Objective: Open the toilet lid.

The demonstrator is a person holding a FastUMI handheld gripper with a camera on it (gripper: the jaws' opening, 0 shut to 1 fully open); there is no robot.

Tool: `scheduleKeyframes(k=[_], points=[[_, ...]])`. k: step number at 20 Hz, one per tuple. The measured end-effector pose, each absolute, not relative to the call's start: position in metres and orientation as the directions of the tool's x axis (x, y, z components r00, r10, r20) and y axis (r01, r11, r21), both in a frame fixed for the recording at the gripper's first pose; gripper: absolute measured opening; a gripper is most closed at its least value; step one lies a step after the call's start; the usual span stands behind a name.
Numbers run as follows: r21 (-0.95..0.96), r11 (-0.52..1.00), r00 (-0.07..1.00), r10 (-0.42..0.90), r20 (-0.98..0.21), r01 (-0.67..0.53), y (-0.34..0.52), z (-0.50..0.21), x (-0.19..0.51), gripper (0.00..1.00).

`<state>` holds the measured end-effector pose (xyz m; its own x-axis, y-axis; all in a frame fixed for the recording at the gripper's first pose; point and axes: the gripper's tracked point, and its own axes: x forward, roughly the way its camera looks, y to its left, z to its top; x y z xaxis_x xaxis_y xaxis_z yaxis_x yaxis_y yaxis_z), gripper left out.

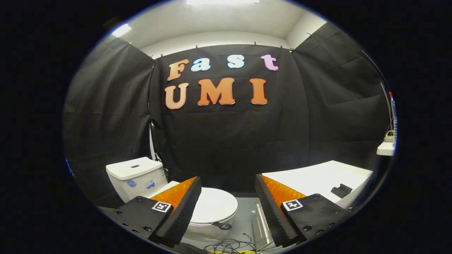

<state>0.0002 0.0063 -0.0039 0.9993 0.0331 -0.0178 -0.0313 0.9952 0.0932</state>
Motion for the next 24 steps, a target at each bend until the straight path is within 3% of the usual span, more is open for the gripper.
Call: scheduleKeyframes(k=[5, 15, 19, 24], points=[[0.11, 0.992, 0.998, 0.062, -0.001, -0.062, 0.012, -0.003, -0.002, 0.98], [0.332, 0.929, 0.986, -0.164, -0.021, 0.161, 0.02, -0.018, 0.022, 0.98], [0.483, 0.861, 0.987, -0.121, -0.107, 0.158, 0.042, -0.07, 0.029, 0.98], [0.638, 0.723, 0.96, -0.134, -0.247, 0.265, 0.023, -0.146, 0.022, 0.98]])
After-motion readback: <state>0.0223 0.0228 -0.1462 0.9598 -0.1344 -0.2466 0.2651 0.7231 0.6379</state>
